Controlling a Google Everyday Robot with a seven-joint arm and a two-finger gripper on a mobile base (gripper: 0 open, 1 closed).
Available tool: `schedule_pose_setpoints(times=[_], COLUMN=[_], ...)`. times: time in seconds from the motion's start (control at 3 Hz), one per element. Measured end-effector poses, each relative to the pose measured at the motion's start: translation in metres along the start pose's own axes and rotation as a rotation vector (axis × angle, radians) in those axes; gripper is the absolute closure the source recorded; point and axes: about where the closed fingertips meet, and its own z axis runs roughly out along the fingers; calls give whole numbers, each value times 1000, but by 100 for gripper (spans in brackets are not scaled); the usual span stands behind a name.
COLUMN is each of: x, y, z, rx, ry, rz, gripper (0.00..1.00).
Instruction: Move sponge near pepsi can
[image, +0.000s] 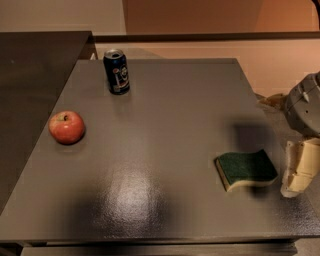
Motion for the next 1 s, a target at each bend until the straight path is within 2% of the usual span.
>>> schedule_pose_setpoints(times=[0.67, 1.0], x=[9, 9], y=[10, 15], z=[26, 34], rx=[-35, -58], ry=[-2, 2], rz=[-3, -11], gripper=[0, 19])
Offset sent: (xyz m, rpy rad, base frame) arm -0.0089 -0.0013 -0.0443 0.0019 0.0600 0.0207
